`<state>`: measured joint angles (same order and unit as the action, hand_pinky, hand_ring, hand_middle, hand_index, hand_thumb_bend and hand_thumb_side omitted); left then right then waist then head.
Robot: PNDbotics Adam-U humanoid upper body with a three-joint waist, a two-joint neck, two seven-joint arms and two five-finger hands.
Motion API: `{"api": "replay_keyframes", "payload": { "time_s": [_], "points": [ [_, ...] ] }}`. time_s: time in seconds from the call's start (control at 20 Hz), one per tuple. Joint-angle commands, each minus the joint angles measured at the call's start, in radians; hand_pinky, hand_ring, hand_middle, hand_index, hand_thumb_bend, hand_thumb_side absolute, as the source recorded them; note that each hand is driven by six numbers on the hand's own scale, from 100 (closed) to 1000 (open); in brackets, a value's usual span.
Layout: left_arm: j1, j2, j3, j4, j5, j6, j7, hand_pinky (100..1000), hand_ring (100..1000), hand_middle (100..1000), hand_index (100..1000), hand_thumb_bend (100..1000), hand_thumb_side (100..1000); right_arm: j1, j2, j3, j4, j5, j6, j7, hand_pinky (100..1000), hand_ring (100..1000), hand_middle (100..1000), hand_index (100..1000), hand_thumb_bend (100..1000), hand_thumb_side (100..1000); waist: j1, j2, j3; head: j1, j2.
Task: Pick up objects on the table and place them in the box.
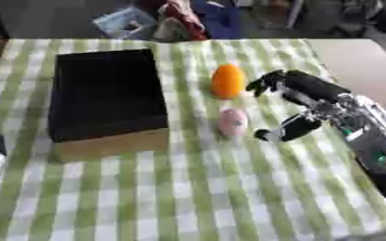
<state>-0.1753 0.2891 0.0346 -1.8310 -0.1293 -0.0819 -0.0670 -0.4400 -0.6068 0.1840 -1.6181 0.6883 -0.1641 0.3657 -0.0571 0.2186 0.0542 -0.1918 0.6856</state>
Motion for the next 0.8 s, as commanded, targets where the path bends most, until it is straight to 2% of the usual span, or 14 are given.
{"api": "replay_keyframes", "payload": {
  "time_s": [0.05,0.8],
  "points": [
    [-0.009,0.009,0.005,-0.009,0.0,-0.003,-0.002,666,532,536,552,200,100,-0.024,-0.009,-0.001,0.022,0.017,-0.007,0.001,705,754,641,838,534,186,0.002,-0.018,0.0,-0.005,0.001],
    [-0.009,0.008,0.002,-0.009,0.001,-0.004,-0.005,667,532,536,552,198,100,-0.099,0.04,0.018,0.168,0.08,-0.028,-0.013,697,741,622,792,538,153,0.006,-0.018,0.003,-0.013,-0.001]
  ]
}}
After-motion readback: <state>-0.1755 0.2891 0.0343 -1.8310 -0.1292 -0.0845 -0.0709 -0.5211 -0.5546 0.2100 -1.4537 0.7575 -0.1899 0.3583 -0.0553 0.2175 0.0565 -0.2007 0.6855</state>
